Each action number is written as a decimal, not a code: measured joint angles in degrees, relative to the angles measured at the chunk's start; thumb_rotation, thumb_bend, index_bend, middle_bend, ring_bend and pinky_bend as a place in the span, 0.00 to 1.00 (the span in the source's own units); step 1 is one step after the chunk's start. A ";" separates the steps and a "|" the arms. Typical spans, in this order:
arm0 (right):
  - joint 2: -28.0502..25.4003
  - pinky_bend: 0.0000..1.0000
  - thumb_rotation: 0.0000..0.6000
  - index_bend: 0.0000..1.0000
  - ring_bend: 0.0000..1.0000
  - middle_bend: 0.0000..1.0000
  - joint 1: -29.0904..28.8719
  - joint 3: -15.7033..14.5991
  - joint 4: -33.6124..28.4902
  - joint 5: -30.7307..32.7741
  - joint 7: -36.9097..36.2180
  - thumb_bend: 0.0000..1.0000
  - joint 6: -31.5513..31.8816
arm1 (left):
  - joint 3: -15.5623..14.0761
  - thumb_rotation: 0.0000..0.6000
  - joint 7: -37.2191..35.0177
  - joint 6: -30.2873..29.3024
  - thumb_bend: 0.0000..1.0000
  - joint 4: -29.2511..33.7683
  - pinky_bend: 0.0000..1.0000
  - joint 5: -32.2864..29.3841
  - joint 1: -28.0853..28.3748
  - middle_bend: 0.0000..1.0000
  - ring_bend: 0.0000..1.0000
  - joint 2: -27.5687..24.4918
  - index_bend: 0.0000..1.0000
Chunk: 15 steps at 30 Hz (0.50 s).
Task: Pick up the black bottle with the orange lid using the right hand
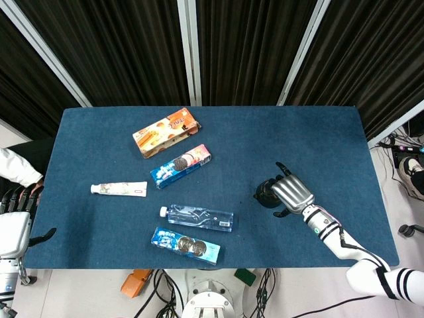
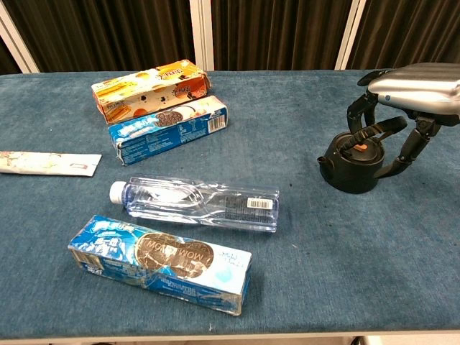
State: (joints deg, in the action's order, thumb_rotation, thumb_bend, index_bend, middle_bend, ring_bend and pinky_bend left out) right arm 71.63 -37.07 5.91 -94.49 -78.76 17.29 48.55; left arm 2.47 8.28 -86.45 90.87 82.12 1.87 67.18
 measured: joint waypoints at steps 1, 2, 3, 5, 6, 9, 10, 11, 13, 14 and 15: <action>0.00 0.00 0.88 0.60 0.48 0.51 -0.04 -0.08 0.03 0.10 0.00 0.00 0.04 | 0.00 1.00 -0.02 0.01 0.14 0.00 0.00 -0.01 0.00 0.04 0.00 0.00 0.09; -0.02 0.00 0.88 0.61 0.50 0.52 -0.07 -0.15 0.04 0.18 0.02 0.00 0.13 | -0.01 1.00 -0.02 0.02 0.14 -0.01 0.00 -0.03 -0.02 0.04 0.00 0.01 0.09; -0.05 0.00 0.87 0.62 0.51 0.53 -0.08 -0.25 0.04 0.25 0.05 0.00 0.26 | -0.03 1.00 -0.01 0.04 0.14 -0.02 0.00 -0.07 -0.04 0.04 0.00 0.02 0.09; -0.08 0.00 0.87 0.63 0.53 0.54 -0.10 -0.48 0.05 0.35 0.11 0.00 0.34 | -0.05 1.00 -0.03 0.07 0.14 -0.04 0.00 -0.11 -0.07 0.04 0.00 0.04 0.09; -0.06 0.00 0.88 0.64 0.53 0.55 -0.12 -0.69 0.10 0.44 0.17 0.00 0.30 | -0.06 1.00 -0.06 0.08 0.14 -0.07 0.00 -0.14 -0.09 0.04 0.00 0.07 0.09; 0.26 0.00 0.88 0.65 0.54 0.55 -0.27 -1.39 0.48 0.70 0.39 0.00 -0.27 | -0.10 1.00 -0.08 0.15 0.14 -0.15 0.00 -0.21 -0.13 0.04 0.00 0.14 0.09; 0.43 0.00 0.88 0.65 0.54 0.55 -0.34 -1.61 0.65 0.80 0.45 0.00 -0.51 | -0.10 1.00 -0.09 0.16 0.14 -0.16 0.00 -0.21 -0.13 0.04 0.00 0.15 0.09; 0.63 0.00 0.88 0.65 0.54 0.55 -0.41 -1.79 0.81 0.93 0.48 0.00 -0.71 | -0.09 1.00 -0.11 0.15 0.14 -0.17 0.00 -0.20 -0.13 0.04 0.00 0.14 0.09; 0.95 0.00 0.88 0.67 0.56 0.57 -0.51 -2.03 0.95 1.21 0.21 0.00 -0.94 | -0.08 1.00 -0.11 0.12 0.14 -0.23 0.00 -0.22 -0.16 0.04 0.00 0.13 0.09; 1.04 0.00 0.88 0.68 0.57 0.58 -0.52 -2.10 0.95 1.27 -0.02 0.00 -0.96 | -0.07 1.00 -0.11 0.10 0.14 -0.26 0.00 -0.24 -0.18 0.04 0.00 0.13 0.09; 1.10 0.00 0.88 0.70 0.59 0.60 -0.52 -2.20 0.90 1.36 -0.36 0.00 -0.98 | -0.03 1.00 -0.10 0.04 0.14 -0.31 0.00 -0.29 -0.21 0.04 0.00 0.13 0.09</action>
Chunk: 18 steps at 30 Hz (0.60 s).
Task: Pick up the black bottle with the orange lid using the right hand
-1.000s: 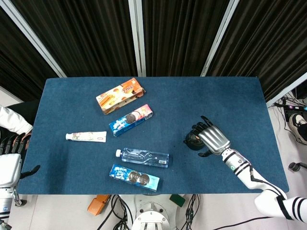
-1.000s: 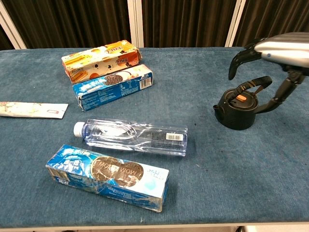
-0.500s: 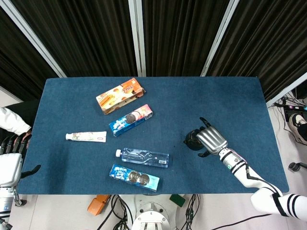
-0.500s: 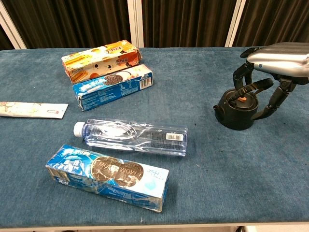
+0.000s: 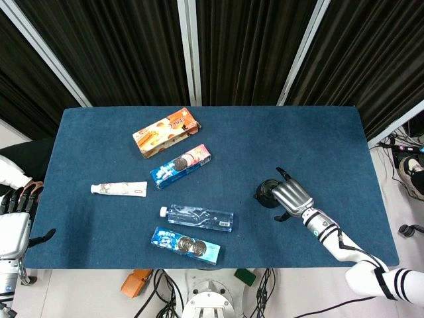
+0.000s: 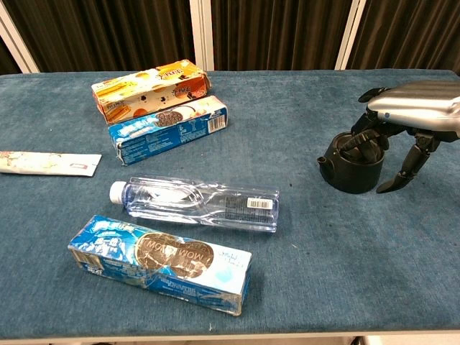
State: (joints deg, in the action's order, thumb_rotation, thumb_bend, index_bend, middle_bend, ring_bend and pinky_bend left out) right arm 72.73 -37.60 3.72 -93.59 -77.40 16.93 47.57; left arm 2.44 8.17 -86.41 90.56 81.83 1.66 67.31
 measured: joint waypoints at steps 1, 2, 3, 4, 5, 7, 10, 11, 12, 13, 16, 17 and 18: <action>0.01 0.00 0.88 0.72 0.61 0.61 0.00 -0.07 -0.07 0.08 -0.27 0.00 -0.04 | 0.03 1.00 -0.02 -0.05 0.14 -0.03 0.00 -0.04 -0.02 0.04 0.00 -0.01 0.09; -0.01 0.00 0.88 0.75 0.63 0.63 -0.02 -0.17 -0.15 0.17 -0.53 0.00 -0.12 | 0.08 1.00 -0.07 -0.08 0.14 -0.07 0.00 -0.08 -0.04 0.04 0.00 -0.01 0.09; -0.07 0.00 0.88 0.78 0.66 0.66 -0.08 -0.31 -0.22 0.32 -0.73 0.00 -0.30 | 0.13 1.00 -0.13 -0.10 0.14 -0.14 0.00 -0.13 -0.05 0.04 0.00 -0.02 0.09; -0.12 0.00 0.88 0.80 0.68 0.68 -0.14 -0.37 -0.25 0.46 -0.78 0.00 -0.41 | 0.14 1.00 -0.14 -0.08 0.14 -0.18 0.00 -0.14 -0.04 0.04 0.00 -0.03 0.09; -0.15 0.00 0.89 0.83 0.70 0.70 -0.20 -0.39 -0.26 0.63 -0.81 0.00 -0.49 | 0.16 1.00 -0.15 -0.05 0.14 -0.21 0.00 -0.14 -0.01 0.04 0.00 -0.03 0.09; -0.20 0.00 0.89 0.88 0.76 0.75 -0.39 -0.30 -0.36 1.10 -0.98 0.00 -0.64 | 0.21 1.00 -0.22 0.06 0.14 -0.24 0.00 -0.14 0.07 0.04 0.00 -0.02 0.09; -0.20 0.02 0.90 0.94 0.83 0.81 -0.60 0.05 -0.60 1.51 -1.95 0.00 -0.70 | 0.22 1.00 -0.24 0.19 0.14 -0.26 0.00 -0.04 0.19 0.04 0.00 0.04 0.09; -0.19 0.03 0.90 0.96 0.85 0.83 -0.67 0.18 -0.67 1.60 -2.42 0.00 -0.73 | 0.22 1.00 -0.22 0.23 0.14 -0.27 0.00 -0.01 0.22 0.04 0.00 0.06 0.09; -0.20 0.06 0.90 0.98 0.87 0.85 -0.78 0.37 -0.74 1.72 -3.13 0.00 -0.79 | 0.21 1.00 -0.20 0.27 0.14 -0.29 0.00 0.01 0.25 0.04 0.00 0.07 0.09; -0.22 0.08 0.90 0.99 0.89 0.87 -0.87 0.52 -0.78 1.81 -3.71 0.00 -0.86 | 0.20 1.00 -0.20 0.30 0.14 -0.31 0.00 0.01 0.25 0.04 0.00 0.08 0.09; -0.29 0.13 0.92 1.00 0.94 0.91 -1.25 1.03 -0.79 2.10 -5.76 0.00 -1.24 | 0.21 1.00 -0.18 0.36 0.14 -0.33 0.00 -0.04 0.27 0.04 0.00 0.07 0.09; -0.30 0.14 0.94 1.00 0.95 0.93 -1.38 1.20 -0.75 2.19 -6.41 0.00 -1.38 | 0.21 1.00 -0.16 0.38 0.14 -0.32 0.00 -0.05 0.28 0.04 0.00 0.06 0.09; -0.31 0.15 0.93 1.00 0.97 0.94 -1.55 1.42 -0.66 2.31 -7.27 0.00 -1.56 | 0.20 1.00 -0.09 0.42 0.14 -0.29 0.00 -0.03 0.31 0.04 0.00 0.03 0.09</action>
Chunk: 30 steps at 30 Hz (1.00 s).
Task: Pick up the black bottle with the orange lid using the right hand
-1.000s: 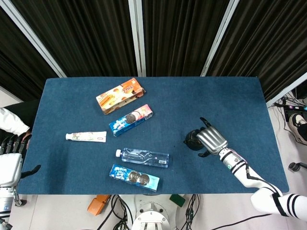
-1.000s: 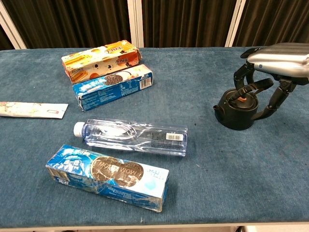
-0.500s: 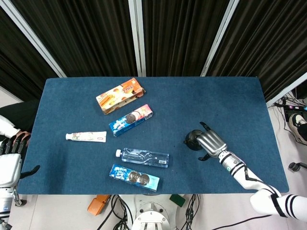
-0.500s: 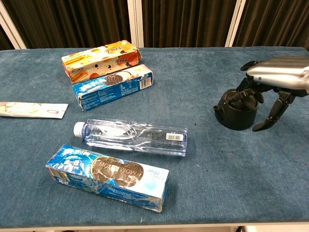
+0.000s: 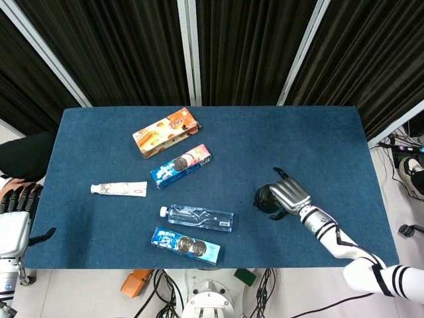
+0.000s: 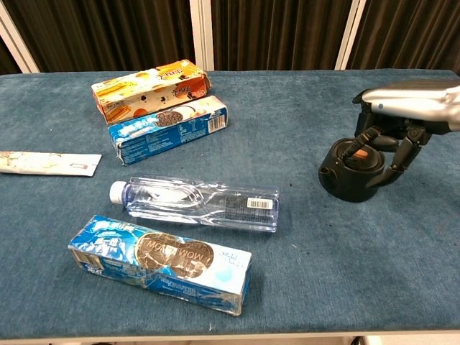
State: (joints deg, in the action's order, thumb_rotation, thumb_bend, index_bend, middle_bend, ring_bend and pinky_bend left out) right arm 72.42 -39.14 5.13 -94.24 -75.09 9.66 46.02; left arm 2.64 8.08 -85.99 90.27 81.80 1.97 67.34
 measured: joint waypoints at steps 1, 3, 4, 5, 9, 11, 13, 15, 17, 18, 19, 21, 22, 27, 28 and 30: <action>0.01 0.15 0.90 1.00 0.97 0.95 -0.12 0.16 0.08 0.07 -0.64 0.00 -0.13 | -0.01 1.00 0.05 0.04 0.14 0.04 0.00 0.04 0.03 0.04 0.00 -0.03 0.09; 0.05 0.17 0.69 1.00 0.99 0.97 -0.33 0.48 0.28 0.07 -2.29 0.00 -0.33 | -0.04 1.00 0.16 0.11 0.14 0.14 0.00 0.09 0.08 0.04 0.00 -0.09 0.09; 0.07 0.17 0.61 1.00 0.99 0.97 -0.39 0.60 0.39 -0.03 -3.11 0.00 -0.38 | -0.04 1.00 0.22 0.14 0.14 0.21 0.00 0.09 0.10 0.04 0.00 -0.12 0.09; 0.09 0.17 0.54 1.00 0.99 0.98 -0.44 0.72 0.52 -0.22 -4.02 0.00 -0.37 | -0.04 1.00 0.28 0.15 0.14 0.29 0.00 0.08 0.10 0.04 0.00 -0.16 0.09; -0.20 0.17 0.43 1.00 0.99 0.98 -0.56 1.12 1.48 -2.41 -8.65 0.00 0.15 | -0.03 1.00 0.77 0.09 0.14 0.82 0.00 0.11 0.13 0.04 0.00 -0.47 0.09; -0.60 0.17 0.42 1.00 0.99 0.98 -0.52 1.26 1.81 -3.46 -10.29 0.00 0.77 | 0.01 1.00 1.02 0.00 0.14 1.15 0.00 0.13 0.14 0.04 0.00 -0.64 0.09; -1.04 0.20 0.41 1.00 1.00 0.99 -0.36 1.46 1.97 -4.31 -11.48 0.00 1.90 | 0.05 1.00 1.33 -0.09 0.14 1.58 0.00 0.23 0.18 0.04 0.00 -0.83 0.09; -1.29 0.24 0.41 1.00 1.00 1.00 -0.02 1.71 1.97 -4.83 -11.92 0.00 3.42 | 0.06 1.00 1.76 -0.15 0.14 2.01 0.00 0.38 0.25 0.04 0.00 -0.96 0.09; -1.48 0.29 0.41 1.00 1.00 1.00 0.37 1.93 1.89 -5.37 -12.29 0.01 5.00 | 0.07 1.00 2.07 -0.16 0.14 2.39 0.00 0.48 0.33 0.04 0.00 -1.05 0.09; -1.62 0.30 0.42 1.00 1.00 1.00 0.66 2.07 1.82 -5.81 -12.54 0.04 6.12 | 0.09 1.00 2.23 -0.16 0.14 2.61 0.00 0.52 0.39 0.04 0.00 -1.11 0.09; -1.76 0.31 0.42 1.00 1.00 1.00 0.88 2.16 1.77 -6.15 -12.70 0.07 6.95 | 0.11 1.00 2.33 -0.16 0.14 2.76 0.00 0.53 0.43 0.04 0.00 -1.15 0.09; -2.21 0.32 0.42 1.00 1.00 1.00 1.42 2.34 1.57 -6.91 -13.15 0.21 8.55 | 0.17 1.00 2.56 -0.12 0.14 3.07 0.00 0.55 0.53 0.04 0.00 -1.26 0.09; -2.38 0.32 0.42 1.00 1.00 1.00 1.61 2.39 1.51 -7.24 -13.39 0.24 9.10 | 0.20 1.00 2.67 -0.12 0.14 3.19 0.00 0.55 0.57 0.04 0.00 -1.31 0.09; -3.32 0.34 0.42 1.00 1.00 1.00 2.39 2.08 1.70 -8.82 -14.23 0.38 10.82 | 0.21 1.00 3.15 -0.28 0.14 3.82 0.00 0.68 0.61 0.04 0.00 -1.67 0.09; -3.43 0.34 0.42 1.00 1.00 1.00 2.45 1.99 1.76 -8.93 -14.33 0.40 10.90 | 0.21 1.00 3.21 -0.31 0.14 3.93 0.00 0.70 0.61 0.04 0.00 -1.73 0.09; -3.51 0.35 0.42 1.00 1.00 1.00 2.56 1.89 2.01 -9.08 -14.35 0.45 11.18 | 0.22 1.00 3.27 -0.35 0.14 4.13 0.00 0.71 0.62 0.04 0.00 -1.82 0.09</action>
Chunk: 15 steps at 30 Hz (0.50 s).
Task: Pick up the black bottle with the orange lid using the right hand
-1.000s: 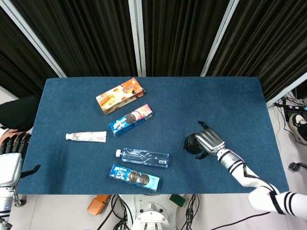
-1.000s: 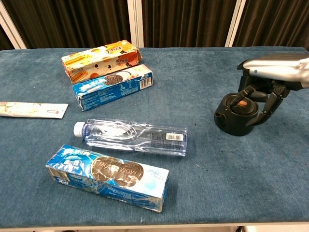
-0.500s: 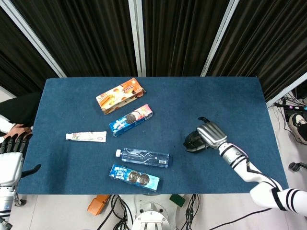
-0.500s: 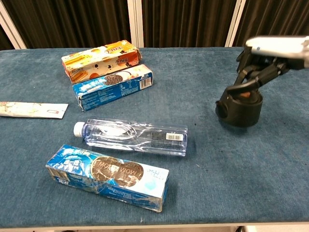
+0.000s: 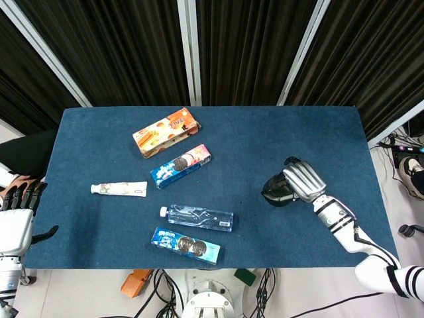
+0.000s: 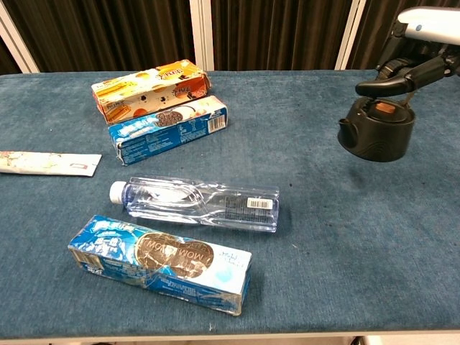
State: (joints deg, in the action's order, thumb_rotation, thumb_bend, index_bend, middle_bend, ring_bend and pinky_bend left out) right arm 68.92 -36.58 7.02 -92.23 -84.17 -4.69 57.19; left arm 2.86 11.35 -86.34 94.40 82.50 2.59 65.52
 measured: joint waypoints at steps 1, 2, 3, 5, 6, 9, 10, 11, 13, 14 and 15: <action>0.01 0.36 0.42 1.00 1.00 1.00 0.04 -0.02 0.11 -0.03 0.04 0.46 0.14 | 0.01 1.00 0.02 -0.02 0.14 0.08 0.00 0.01 0.01 0.04 0.00 -0.02 0.09; 0.02 0.36 0.43 1.00 1.00 1.00 0.08 -0.04 0.15 -0.06 0.07 0.47 0.26 | 0.01 1.00 0.03 -0.04 0.14 0.12 0.00 0.04 0.02 0.04 0.00 -0.03 0.09; 0.01 0.36 0.43 1.00 1.00 1.00 0.11 -0.06 0.15 -0.12 0.12 0.48 0.39 | 0.00 1.00 0.02 -0.06 0.14 0.14 0.00 0.08 0.03 0.04 0.00 -0.03 0.09; 0.00 0.37 0.45 1.00 1.00 1.00 0.14 -0.05 0.10 -0.21 0.24 0.54 0.62 | -0.02 1.00 -0.04 -0.11 0.14 0.16 0.00 0.13 0.02 0.04 0.00 -0.02 0.09; -0.03 0.37 0.46 1.00 1.00 1.00 0.14 -0.05 0.02 -0.27 0.31 0.57 0.68 | -0.03 1.00 -0.08 -0.16 0.14 0.15 0.00 0.14 0.00 0.04 0.00 -0.02 0.09; 0.07 0.37 0.47 1.00 1.00 1.00 0.17 -0.01 -0.07 -0.49 0.70 0.61 1.21 | -0.03 1.00 -0.20 -0.42 0.14 -0.01 0.00 0.13 -0.13 0.04 0.00 0.06 0.09; 0.13 0.37 0.47 1.00 1.00 1.00 0.18 0.03 -0.15 -0.55 0.66 0.61 1.38 | -0.04 1.00 -0.30 -0.48 0.14 -0.07 0.00 0.13 -0.18 0.04 0.00 0.11 0.09; 0.19 0.37 0.47 1.00 1.00 1.00 0.18 0.06 -0.16 -0.63 0.69 0.61 1.51 | -0.08 1.00 -0.41 -0.53 0.14 -0.15 0.00 0.14 -0.24 0.04 0.00 0.16 0.09; 0.38 0.38 0.47 1.00 1.00 1.00 0.13 0.10 -0.14 -0.78 1.15 0.61 1.70 | -0.18 1.00 -0.63 -0.63 0.14 -0.38 0.00 0.16 -0.38 0.04 0.00 0.25 0.09; 0.47 0.38 0.47 1.00 1.00 1.00 0.08 0.12 -0.15 -0.83 1.45 0.61 1.74 | -0.22 1.00 -0.74 -0.65 0.14 -0.48 0.00 0.16 -0.43 0.04 0.00 0.28 0.09; 0.59 0.38 0.47 1.00 1.00 1.00 -0.01 0.14 -0.15 -0.88 1.94 0.61 1.75 | -0.26 1.00 -0.88 -0.68 0.14 -0.60 0.00 0.15 -0.48 0.04 0.00 0.32 0.09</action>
State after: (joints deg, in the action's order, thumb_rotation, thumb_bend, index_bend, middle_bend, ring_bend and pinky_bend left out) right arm 69.50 -36.59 7.16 -92.38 -85.05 -2.75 58.94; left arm 2.61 10.47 -87.02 93.81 82.65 2.11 65.84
